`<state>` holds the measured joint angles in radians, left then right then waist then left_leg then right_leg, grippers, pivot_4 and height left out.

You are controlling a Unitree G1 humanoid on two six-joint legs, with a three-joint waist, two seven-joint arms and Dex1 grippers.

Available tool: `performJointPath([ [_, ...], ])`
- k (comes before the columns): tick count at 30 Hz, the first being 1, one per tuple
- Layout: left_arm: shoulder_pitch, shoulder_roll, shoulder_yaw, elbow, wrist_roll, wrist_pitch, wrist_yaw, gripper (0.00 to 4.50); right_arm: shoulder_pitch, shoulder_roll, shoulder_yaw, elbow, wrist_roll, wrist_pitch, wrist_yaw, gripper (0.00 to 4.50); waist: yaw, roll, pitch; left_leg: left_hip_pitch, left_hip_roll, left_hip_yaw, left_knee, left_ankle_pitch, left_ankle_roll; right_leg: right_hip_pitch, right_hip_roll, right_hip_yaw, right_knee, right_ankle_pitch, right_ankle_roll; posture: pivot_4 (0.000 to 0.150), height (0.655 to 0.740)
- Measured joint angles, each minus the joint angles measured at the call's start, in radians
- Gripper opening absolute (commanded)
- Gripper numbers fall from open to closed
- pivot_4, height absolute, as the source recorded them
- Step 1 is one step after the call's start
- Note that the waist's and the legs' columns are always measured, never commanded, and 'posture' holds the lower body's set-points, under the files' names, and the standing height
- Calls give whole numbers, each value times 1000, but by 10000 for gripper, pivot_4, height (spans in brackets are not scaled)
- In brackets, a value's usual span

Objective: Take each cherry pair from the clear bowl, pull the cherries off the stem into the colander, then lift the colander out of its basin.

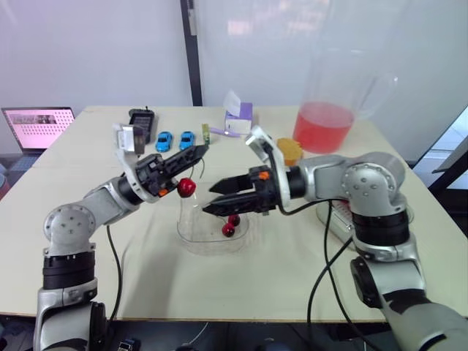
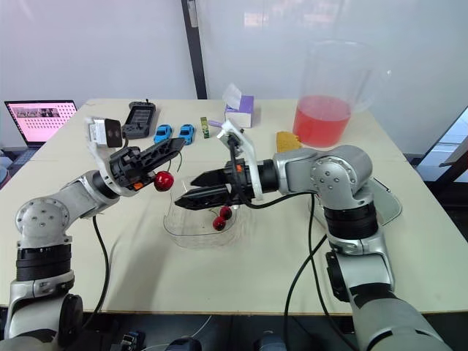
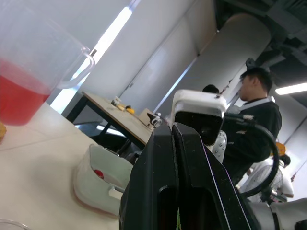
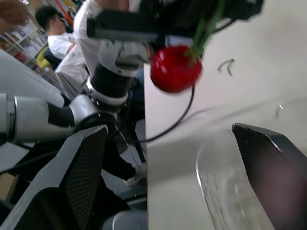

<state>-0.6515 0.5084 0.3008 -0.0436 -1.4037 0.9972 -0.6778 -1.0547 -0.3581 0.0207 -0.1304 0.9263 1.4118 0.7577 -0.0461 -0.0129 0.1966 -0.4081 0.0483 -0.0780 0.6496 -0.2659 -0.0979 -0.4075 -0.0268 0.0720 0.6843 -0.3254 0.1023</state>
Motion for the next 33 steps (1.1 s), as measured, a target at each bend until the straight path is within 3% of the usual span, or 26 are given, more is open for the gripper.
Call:
performJointPath([
  [16,-1,0,1,0,-1,0,5,0,-33,120,16,78,-11,-45,-58,44258,-1,0,0,0,0,0,0,0,0,0,0,0,0,0,0,1500,7400],
  [19,-1,0,1,0,-1,0,5,0,-33,126,16,81,-14,-55,-58,36225,-1,0,0,0,0,0,0,0,0,0,0,0,0,0,0,1500,7400],
  [25,-1,0,4,0,-2,-1,4,0,-31,142,30,95,-31,-72,-65,9768,-1,0,0,0,0,0,0,0,0,0,0,0,0,0,0,1500,7400],
  [26,-1,0,4,-1,-2,-1,4,0,-31,142,31,95,-32,-73,-65,7857,-1,0,0,0,0,0,0,0,0,0,0,0,0,0,0,1500,7400],
  [33,-1,0,4,-1,-1,-2,4,0,-31,135,37,95,-42,-75,-58,7857,-1,0,0,0,0,0,0,0,0,0,0,0,0,0,0,1500,7400],
])
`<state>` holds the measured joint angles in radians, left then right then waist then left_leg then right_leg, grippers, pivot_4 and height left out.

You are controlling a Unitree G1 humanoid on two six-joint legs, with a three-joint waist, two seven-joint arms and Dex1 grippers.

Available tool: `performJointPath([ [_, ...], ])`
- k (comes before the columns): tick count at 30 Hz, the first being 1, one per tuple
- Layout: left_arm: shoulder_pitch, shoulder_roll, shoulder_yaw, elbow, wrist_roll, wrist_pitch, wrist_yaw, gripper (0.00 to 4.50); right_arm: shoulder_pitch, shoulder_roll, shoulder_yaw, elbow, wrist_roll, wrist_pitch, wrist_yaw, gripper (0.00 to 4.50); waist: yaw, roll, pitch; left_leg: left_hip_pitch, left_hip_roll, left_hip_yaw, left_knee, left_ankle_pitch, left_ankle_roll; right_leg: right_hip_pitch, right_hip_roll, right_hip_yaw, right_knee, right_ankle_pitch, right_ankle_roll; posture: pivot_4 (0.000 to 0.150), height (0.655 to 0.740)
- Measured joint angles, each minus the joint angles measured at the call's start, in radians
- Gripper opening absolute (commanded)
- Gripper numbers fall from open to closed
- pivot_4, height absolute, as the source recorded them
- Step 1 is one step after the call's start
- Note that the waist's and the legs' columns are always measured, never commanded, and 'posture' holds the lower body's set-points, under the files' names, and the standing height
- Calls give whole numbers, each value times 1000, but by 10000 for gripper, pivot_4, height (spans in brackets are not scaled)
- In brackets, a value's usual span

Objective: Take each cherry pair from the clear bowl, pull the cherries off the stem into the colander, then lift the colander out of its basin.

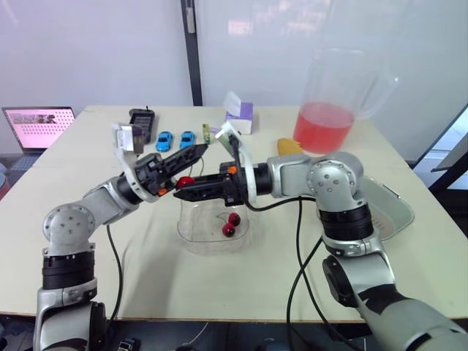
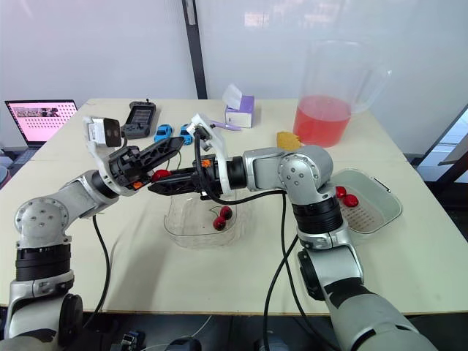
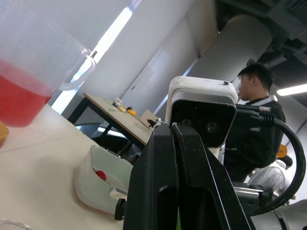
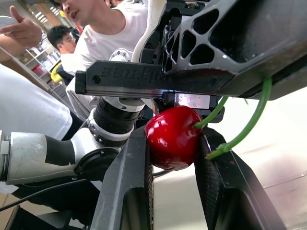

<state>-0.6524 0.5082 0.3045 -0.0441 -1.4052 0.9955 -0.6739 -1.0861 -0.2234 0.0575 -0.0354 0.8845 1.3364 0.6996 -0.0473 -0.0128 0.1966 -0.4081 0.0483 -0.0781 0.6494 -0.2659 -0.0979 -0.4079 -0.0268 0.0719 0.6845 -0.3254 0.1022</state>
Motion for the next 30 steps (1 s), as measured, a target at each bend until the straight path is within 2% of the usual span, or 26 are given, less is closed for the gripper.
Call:
performJointPath([
  [6,0,-2,-1,0,0,0,-1,0,8,-39,24,-23,-10,-16,22,7857,0,0,0,0,0,0,0,0,0,0,0,0,0,0,0,1500,7400],
  [14,9,-14,-8,1,0,4,4,0,92,-202,198,-139,-92,-79,115,7857,-3,-1,-1,1,1,0,-1,0,0,0,1,0,0,0,0,1500,7400],
  [17,-3,-14,7,0,0,-7,5,0,137,-204,262,-131,-109,-75,132,7857,-4,0,0,0,0,0,-1,0,0,0,1,0,0,0,0,1500,7400],
  [25,-3,-18,6,0,-1,-7,8,0,113,-212,222,-130,-103,-75,169,7857,3,0,0,0,0,0,0,0,0,0,0,0,0,0,0,1500,7400],
  [28,-1,-18,10,-5,-1,-7,10,0,71,-310,125,-144,-73,-80,215,7857,8,0,0,0,0,0,0,0,0,1,0,0,-2,0,0,1500,7400],
  [30,7,-16,22,-16,-1,-7,16,0,96,-450,79,-207,-78,-116,261,7857,13,0,0,-1,0,0,-1,0,0,1,-1,-1,-4,0,0,1500,7400],
])
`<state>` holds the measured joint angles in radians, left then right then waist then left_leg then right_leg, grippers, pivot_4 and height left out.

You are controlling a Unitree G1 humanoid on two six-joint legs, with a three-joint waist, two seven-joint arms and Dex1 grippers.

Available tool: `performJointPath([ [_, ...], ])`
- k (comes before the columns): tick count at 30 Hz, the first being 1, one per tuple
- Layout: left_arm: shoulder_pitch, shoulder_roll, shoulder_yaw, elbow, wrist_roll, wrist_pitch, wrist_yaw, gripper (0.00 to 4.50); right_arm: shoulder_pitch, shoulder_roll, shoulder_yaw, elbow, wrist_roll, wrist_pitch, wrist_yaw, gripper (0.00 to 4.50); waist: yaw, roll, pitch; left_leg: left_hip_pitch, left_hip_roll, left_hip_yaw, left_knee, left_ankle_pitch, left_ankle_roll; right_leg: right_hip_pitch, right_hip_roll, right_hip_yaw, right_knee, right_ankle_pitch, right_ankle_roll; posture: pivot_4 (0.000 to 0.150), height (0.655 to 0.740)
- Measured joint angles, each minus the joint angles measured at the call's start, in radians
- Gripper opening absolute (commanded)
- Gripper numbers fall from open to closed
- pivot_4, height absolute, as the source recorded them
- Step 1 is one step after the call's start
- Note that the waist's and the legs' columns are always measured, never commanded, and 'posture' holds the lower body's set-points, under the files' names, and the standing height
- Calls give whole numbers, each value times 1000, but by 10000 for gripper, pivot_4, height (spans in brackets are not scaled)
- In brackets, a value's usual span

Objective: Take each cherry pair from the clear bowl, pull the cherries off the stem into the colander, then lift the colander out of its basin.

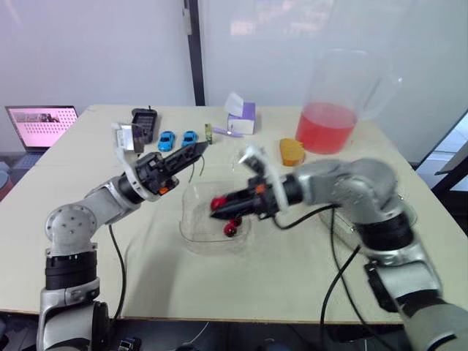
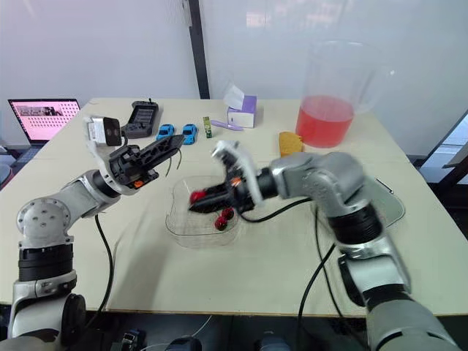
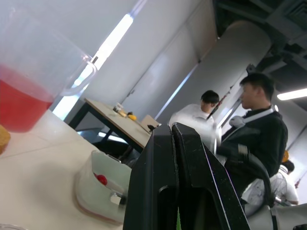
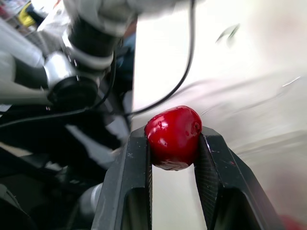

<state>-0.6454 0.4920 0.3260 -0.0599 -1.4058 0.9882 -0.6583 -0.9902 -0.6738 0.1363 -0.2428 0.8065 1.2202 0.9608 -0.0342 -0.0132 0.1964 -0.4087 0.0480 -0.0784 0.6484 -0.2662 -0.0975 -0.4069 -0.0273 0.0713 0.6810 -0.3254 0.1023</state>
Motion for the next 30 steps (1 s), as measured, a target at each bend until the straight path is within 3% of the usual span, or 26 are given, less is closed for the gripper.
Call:
performJointPath([
  [3,33,15,22,-13,-1,0,9,0,122,-229,-56,-68,-48,-69,63,7857,4,0,0,0,0,0,-1,-1,1,0,0,0,-1,0,0,1500,7400],
  [8,62,19,43,-34,-21,4,28,0,297,-466,-161,-28,-180,-184,52,7857,-8,0,0,1,0,1,1,0,1,1,1,1,1,0,0,1500,7400],
  [12,69,17,45,-35,-25,4,34,0,384,-512,-238,84,-270,-245,2,7857,-8,0,0,2,0,2,0,0,1,1,1,2,1,0,0,1500,7400],
  [20,52,10,39,-20,-25,6,38,0,546,-484,-287,270,-364,-311,-69,7857,-10,0,0,2,0,3,1,0,1,1,1,3,1,0,0,1500,7400],
  [28,44,12,37,-20,-25,8,35,0,525,-480,-321,352,-345,-315,-44,44470,-7,1,0,2,0,3,1,0,1,1,1,3,1,0,0,1500,7400],
  [30,44,16,38,-20,-25,9,38,0,499,-480,-344,353,-319,-300,-26,44839,-7,1,0,2,0,3,1,0,1,1,1,3,1,0,0,1500,7400],
])
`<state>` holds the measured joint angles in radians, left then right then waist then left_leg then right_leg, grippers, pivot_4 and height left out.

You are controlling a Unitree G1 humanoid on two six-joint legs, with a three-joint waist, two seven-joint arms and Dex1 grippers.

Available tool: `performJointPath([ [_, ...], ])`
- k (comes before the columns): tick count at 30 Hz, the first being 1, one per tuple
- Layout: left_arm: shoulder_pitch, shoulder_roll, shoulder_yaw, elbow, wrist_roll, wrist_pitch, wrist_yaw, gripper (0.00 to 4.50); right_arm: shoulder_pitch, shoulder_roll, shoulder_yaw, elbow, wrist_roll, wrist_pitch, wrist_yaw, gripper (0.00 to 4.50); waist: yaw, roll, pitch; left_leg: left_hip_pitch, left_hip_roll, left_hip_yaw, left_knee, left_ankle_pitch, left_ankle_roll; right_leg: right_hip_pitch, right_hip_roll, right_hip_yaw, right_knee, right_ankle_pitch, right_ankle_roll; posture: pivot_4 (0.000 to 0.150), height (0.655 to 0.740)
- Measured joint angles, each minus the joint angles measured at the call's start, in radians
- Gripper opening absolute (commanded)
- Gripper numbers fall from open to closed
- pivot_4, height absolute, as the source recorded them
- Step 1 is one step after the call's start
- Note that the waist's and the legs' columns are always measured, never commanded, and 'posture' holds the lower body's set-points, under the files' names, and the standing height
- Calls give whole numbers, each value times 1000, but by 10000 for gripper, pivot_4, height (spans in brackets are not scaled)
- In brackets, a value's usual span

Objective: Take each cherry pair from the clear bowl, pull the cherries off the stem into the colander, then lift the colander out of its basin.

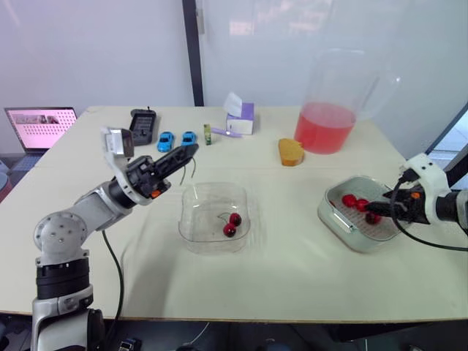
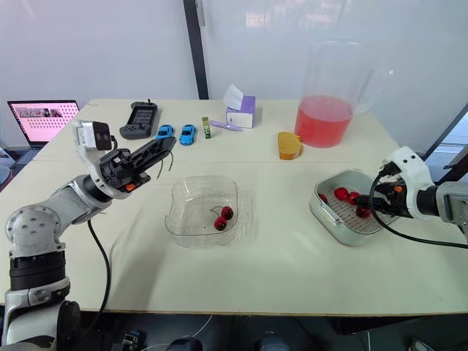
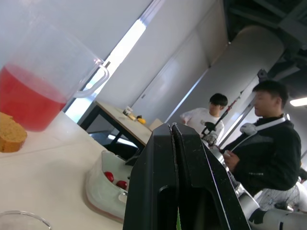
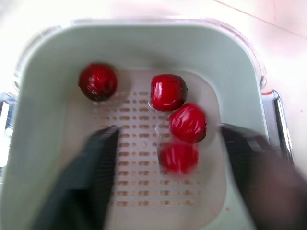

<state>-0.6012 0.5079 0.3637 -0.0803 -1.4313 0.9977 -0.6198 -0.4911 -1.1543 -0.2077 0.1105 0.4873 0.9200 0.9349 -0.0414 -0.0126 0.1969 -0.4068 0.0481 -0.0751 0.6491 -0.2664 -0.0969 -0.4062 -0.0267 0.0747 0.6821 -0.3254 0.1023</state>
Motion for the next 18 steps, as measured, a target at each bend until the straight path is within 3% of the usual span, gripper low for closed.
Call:
performJointPath([
  [7,46,32,35,-19,-5,-6,86,0,-143,10,-33,-42,104,41,64,44839,-4,1,0,0,0,0,-1,0,0,0,0,0,0,0,0,1500,7400],
  [12,150,43,117,-57,-4,-53,223,0,-190,109,-59,-305,294,16,183,44839,1,0,0,0,1,-2,0,0,0,0,0,-1,0,0,0,1500,7400],
  [15,285,51,204,-130,-3,-94,328,0,-188,156,18,-435,336,-27,240,44839,1,0,0,0,0,-1,1,0,0,1,-1,-1,0,0,0,1500,7400],
  [18,429,35,263,-192,21,-137,439,0,-230,222,63,-450,384,-36,263,44839,1,0,0,0,0,-1,1,0,0,1,-1,0,0,0,0,1500,7400],
])
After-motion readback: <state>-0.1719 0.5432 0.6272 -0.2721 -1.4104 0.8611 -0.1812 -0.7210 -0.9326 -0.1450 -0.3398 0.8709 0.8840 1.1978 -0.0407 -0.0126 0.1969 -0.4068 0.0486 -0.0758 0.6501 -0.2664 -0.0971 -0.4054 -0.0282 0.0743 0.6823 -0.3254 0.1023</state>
